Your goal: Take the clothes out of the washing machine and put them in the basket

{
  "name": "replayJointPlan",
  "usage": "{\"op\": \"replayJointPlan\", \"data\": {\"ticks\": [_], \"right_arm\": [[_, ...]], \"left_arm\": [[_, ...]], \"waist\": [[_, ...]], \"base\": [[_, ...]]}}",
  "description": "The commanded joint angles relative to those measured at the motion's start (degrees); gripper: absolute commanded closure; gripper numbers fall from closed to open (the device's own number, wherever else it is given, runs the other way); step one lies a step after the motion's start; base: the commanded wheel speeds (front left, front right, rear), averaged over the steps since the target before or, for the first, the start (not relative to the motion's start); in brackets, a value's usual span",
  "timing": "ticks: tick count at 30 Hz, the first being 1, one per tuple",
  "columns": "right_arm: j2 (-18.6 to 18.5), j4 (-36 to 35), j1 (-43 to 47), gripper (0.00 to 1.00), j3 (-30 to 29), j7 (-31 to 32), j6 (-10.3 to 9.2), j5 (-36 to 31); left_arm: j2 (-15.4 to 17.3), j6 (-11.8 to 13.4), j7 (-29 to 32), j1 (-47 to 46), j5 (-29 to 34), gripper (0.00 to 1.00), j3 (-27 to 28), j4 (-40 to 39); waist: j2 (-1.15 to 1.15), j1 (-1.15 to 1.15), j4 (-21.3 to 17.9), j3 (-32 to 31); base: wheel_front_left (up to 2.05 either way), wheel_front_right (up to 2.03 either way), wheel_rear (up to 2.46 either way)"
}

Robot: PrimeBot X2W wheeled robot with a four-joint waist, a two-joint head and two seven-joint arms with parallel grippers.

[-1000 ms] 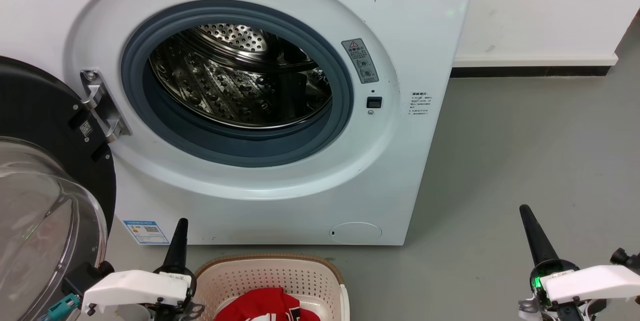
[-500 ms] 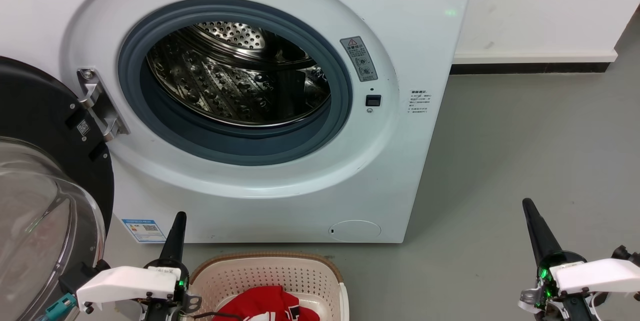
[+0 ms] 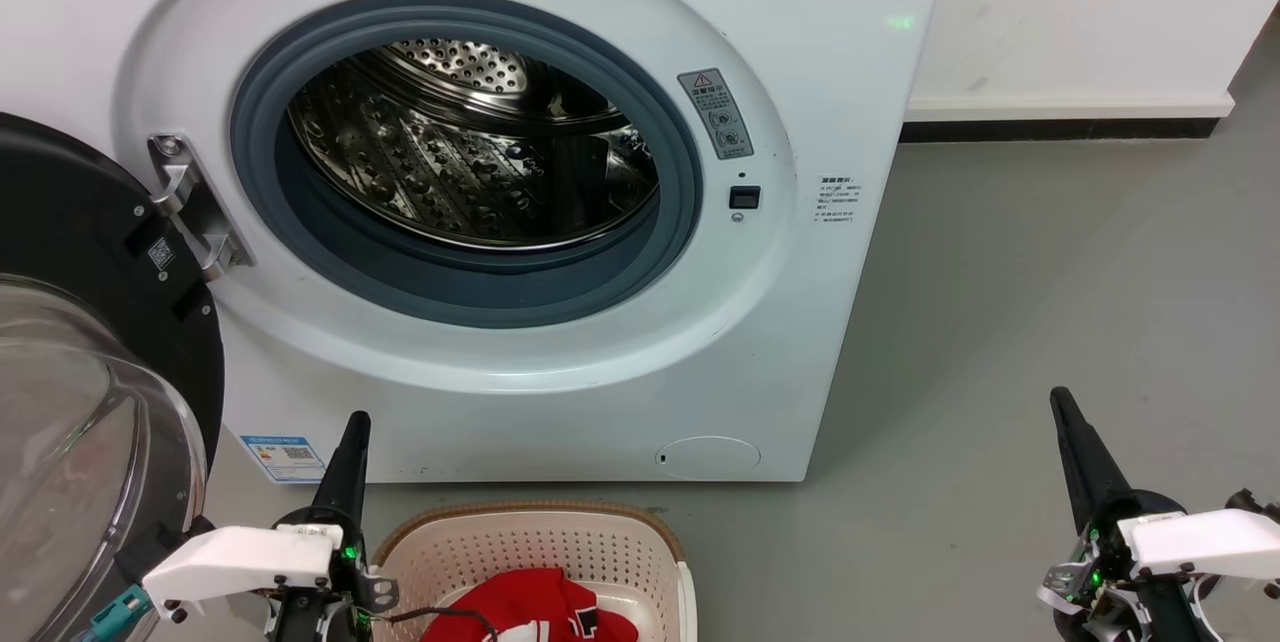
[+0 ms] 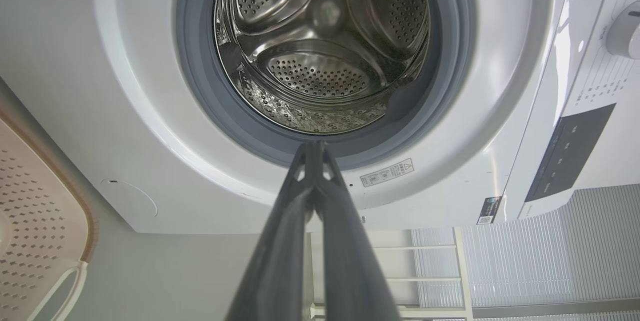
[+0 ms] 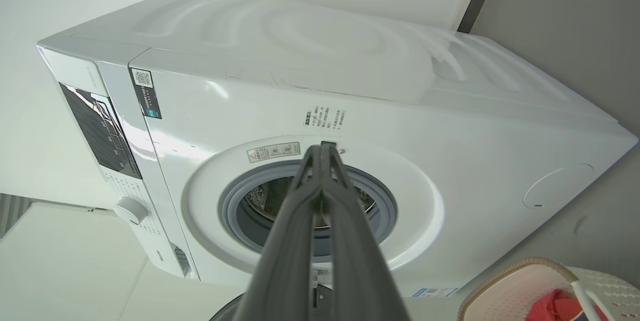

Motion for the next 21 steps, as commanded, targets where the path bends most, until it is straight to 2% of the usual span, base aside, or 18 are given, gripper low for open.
{"op": "replayJointPlan", "data": {"ticks": [1, 21], "right_arm": [[-0.03, 0.29, -1.39, 1.0, -0.21, 0.32, 0.01, 1.58], [0.25, 2.25, -2.97, 1.0, -1.18, 1.49, 0.0, 9.21]], "left_arm": [[-0.06, -0.45, 0.42, -0.99, -1.36, 1.0, 0.43, 0.04], [-0.49, -1.43, 2.38, -1.96, -9.07, 1.0, 1.83, 0.76]], "waist": [[0.0, 0.0, -0.03, 0.06], [0.0, 0.0, -0.26, 0.62]], "base": [[0.0, 0.0, 0.0], [0.0, 0.0, 0.0]]}}
